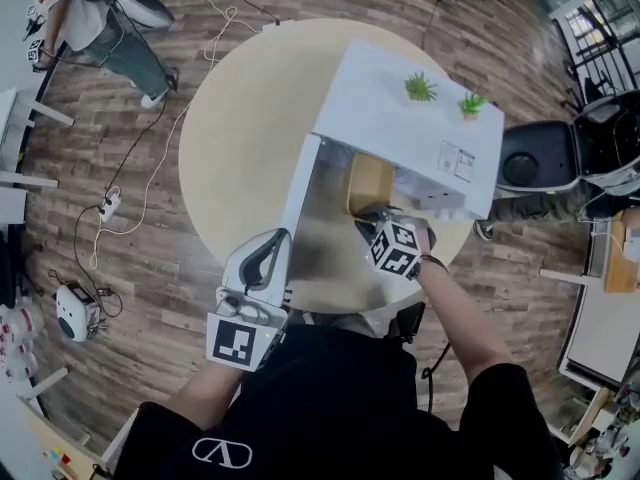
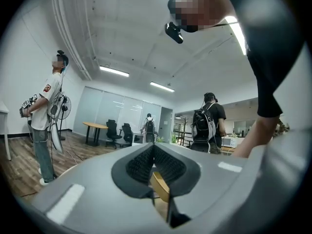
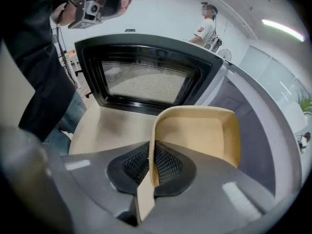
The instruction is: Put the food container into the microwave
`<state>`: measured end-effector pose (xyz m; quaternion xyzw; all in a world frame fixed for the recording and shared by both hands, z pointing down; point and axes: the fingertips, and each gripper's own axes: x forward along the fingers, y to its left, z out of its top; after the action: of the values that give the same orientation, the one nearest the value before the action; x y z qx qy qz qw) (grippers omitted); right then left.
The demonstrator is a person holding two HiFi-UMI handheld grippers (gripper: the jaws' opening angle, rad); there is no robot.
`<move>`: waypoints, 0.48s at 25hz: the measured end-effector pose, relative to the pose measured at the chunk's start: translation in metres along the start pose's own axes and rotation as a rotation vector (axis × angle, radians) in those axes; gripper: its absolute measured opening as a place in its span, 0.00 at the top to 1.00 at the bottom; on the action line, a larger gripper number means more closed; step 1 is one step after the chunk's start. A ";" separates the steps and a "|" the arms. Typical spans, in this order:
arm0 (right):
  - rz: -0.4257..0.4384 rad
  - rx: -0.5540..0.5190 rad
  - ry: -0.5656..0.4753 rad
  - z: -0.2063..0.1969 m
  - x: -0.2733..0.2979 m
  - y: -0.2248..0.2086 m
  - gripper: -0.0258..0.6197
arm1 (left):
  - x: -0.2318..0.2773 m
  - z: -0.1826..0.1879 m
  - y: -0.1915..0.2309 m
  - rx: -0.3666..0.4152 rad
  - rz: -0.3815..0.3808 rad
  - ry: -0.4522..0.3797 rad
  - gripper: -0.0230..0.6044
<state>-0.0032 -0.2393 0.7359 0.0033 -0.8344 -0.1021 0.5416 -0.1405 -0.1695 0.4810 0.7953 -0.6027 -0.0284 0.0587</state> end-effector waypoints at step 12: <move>-0.173 0.118 0.154 -0.039 0.042 -0.092 0.94 | -0.014 -0.023 0.005 -0.009 0.026 0.067 0.96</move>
<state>0.0055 -0.3406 0.7729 0.1150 -0.7916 -0.0986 0.5920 -0.1463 -0.1561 0.5039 0.7877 -0.6105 -0.0037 0.0826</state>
